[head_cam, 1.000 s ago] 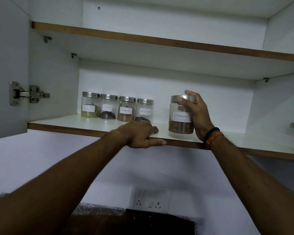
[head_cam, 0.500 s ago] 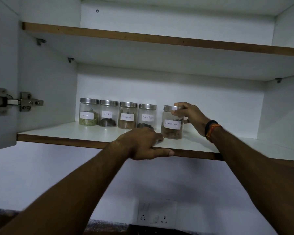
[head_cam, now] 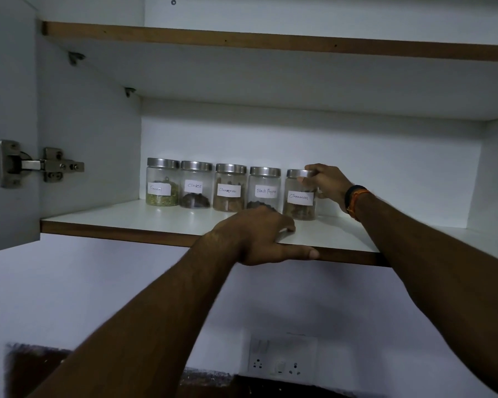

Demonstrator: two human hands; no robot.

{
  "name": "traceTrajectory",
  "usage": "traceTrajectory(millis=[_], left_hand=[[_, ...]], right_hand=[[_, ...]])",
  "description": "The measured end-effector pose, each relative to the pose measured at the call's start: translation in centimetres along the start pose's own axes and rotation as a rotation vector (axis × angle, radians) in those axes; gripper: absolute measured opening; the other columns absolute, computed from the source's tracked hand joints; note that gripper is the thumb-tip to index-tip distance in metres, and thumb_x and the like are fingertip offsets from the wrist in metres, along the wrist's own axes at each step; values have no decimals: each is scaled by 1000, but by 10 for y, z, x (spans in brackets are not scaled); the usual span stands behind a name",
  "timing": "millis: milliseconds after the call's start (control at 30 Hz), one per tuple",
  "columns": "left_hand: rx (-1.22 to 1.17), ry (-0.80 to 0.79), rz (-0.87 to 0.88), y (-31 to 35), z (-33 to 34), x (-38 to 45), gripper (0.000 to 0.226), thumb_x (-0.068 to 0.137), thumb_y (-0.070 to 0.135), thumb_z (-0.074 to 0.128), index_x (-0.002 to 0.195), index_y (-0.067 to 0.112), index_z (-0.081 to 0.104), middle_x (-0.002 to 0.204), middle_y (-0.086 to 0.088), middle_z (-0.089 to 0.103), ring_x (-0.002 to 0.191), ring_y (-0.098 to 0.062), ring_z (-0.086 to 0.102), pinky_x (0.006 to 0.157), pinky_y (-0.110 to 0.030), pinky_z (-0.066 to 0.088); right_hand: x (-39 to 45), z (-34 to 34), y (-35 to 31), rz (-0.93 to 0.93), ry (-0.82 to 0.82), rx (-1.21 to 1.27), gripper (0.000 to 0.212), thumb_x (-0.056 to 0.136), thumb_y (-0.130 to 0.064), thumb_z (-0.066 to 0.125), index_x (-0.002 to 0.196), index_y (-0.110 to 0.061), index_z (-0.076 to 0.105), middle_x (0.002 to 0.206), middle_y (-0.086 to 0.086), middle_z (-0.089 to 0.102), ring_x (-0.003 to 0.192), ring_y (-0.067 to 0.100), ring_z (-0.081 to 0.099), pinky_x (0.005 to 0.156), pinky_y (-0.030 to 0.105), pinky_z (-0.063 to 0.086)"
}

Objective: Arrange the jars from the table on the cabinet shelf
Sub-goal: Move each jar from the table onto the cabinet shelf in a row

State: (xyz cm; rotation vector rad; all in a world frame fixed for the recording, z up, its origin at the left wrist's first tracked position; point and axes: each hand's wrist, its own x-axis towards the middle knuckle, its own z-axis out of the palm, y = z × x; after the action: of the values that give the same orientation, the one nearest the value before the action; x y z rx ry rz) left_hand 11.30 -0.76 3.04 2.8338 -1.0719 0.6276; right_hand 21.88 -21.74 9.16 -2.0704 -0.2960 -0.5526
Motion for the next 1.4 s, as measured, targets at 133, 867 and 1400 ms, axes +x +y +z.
traceTrajectory(millis=[133,867,1400], left_hand=[[-14,7,5,0,0,0,80,86,79,40,140,21,55,136,-2,61,116,-19,58,97,-38,50],[21,-33,-14,-1,-3,0,84,84,84,32,139,24,53,142,-1,57,122,-20,55,103,-45,46],[217,132,-160,43,19,-30,57,101,59,18,138,31,51,139,-8,60,131,-32,52,110,-56,32]], right_hand=[[5,5,2,-18,8,-34,43,94,-19,66,134,-6,56,122,12,62,117,32,60,94,39,53],[-44,0,-3,-120,234,-233,58,92,-39,68,141,-14,52,139,9,56,126,26,54,100,30,43],[-267,22,8,-316,465,-266,19,83,-6,64,97,-11,75,109,7,63,108,24,59,93,38,52]])
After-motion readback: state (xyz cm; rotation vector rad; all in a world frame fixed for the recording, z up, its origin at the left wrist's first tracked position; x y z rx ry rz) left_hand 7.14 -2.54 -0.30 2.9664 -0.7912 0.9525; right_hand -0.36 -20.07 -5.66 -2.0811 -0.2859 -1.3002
